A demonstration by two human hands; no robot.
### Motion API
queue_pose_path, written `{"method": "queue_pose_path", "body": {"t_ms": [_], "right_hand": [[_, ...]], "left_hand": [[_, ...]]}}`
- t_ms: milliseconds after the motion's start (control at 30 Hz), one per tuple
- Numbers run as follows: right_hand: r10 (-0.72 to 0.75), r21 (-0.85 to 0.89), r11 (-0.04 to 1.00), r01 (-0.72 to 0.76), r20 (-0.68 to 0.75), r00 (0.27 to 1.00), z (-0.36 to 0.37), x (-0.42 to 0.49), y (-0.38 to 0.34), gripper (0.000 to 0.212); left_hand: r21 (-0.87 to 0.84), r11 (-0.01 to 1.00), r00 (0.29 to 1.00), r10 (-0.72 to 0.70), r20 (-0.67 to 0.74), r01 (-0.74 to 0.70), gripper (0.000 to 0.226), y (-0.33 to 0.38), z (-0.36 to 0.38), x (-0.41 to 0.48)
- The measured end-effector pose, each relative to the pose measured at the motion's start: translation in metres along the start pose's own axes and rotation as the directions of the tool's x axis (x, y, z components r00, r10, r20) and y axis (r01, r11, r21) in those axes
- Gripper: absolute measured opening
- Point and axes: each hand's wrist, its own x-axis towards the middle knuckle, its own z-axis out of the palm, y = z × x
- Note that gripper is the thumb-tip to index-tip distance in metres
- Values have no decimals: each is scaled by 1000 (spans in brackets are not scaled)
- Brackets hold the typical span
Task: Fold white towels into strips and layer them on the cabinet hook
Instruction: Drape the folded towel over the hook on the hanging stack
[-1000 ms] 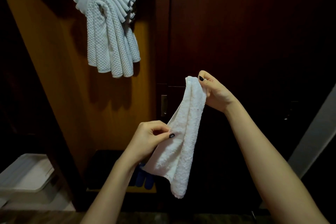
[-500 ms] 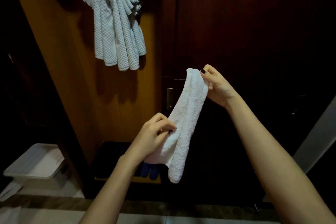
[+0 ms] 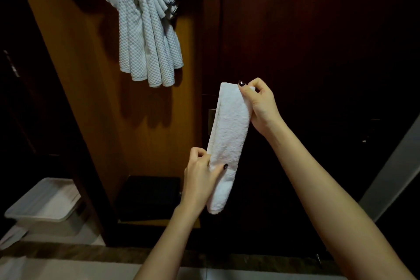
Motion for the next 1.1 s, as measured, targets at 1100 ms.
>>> {"method": "queue_pose_path", "body": {"t_ms": [1100], "right_hand": [[72,124,989,-79,63,995,-21,-7,3,31]], "left_hand": [[-543,805,956,-96,279,239,41,-42,-18,-44]]}}
